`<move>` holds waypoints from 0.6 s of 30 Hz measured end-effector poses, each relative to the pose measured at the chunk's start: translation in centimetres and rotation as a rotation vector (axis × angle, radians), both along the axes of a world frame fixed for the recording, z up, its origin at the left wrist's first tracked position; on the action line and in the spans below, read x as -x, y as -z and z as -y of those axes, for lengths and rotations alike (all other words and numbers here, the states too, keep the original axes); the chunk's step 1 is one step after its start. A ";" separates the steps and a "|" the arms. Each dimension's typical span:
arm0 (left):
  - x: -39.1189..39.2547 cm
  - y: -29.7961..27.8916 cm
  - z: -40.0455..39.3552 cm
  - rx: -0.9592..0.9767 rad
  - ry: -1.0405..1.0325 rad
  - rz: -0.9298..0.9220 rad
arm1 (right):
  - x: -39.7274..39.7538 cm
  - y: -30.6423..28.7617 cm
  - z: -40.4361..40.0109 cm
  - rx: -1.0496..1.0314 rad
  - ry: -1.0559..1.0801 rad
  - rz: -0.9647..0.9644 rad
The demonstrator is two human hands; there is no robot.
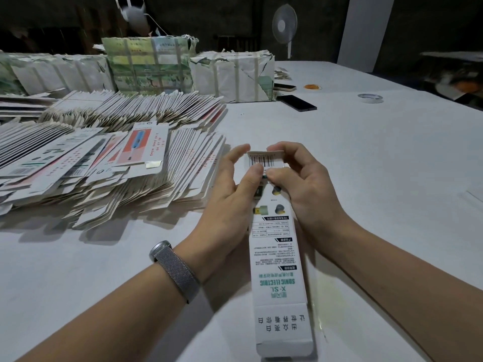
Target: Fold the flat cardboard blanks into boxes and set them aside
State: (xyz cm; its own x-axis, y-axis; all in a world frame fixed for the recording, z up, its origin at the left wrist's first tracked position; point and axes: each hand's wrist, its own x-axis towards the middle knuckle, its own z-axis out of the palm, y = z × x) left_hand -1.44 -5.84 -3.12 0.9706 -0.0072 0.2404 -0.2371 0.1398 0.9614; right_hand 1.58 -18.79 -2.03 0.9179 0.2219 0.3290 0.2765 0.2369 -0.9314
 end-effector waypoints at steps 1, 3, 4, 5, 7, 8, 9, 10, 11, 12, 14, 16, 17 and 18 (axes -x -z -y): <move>0.0 0.0 0.1 0.026 0.008 -0.013 | 0.0 0.0 0.0 0.001 -0.006 0.001; 0.0 0.0 0.1 0.061 0.016 -0.025 | 0.1 0.0 0.0 0.005 -0.019 0.004; 0.0 0.0 0.1 0.071 0.015 -0.026 | 0.1 0.0 0.0 0.005 -0.024 0.005; -0.1 0.0 0.1 0.075 0.016 -0.023 | 0.1 0.0 0.1 0.004 -0.026 0.007; -0.1 0.0 0.1 0.069 0.017 -0.009 | 0.1 0.0 0.2 0.005 -0.017 0.010; -0.2 0.1 0.1 0.061 0.014 -0.002 | 0.2 -0.1 0.2 0.005 -0.011 0.017; -0.2 0.1 0.1 0.055 0.013 0.001 | 0.3 -0.1 0.2 0.004 -0.007 0.027; -0.3 0.1 0.0 0.053 0.016 0.003 | 0.3 -0.1 0.2 0.002 -0.006 0.039; -0.3 0.1 0.0 0.056 0.022 0.006 | 0.4 -0.2 0.2 0.002 -0.009 0.052; -0.3 0.1 -0.1 0.059 0.028 0.006 | 0.5 -0.2 0.1 0.006 -0.017 0.064; -0.4 0.1 -0.1 0.071 0.034 0.003 | 0.6 -0.2 0.1 0.014 -0.033 0.076; -0.4 0.1 -0.1 0.091 0.036 -0.003 | 0.6 -0.1 0.0 0.010 -0.040 0.074; -0.4 0.1 0.0 0.094 0.031 -0.008 | 0.6 0.0 0.0 0.012 -0.039 0.075; -0.4 0.1 0.0 0.095 0.025 -0.012 | 0.6 0.0 -0.1 0.016 -0.035 0.079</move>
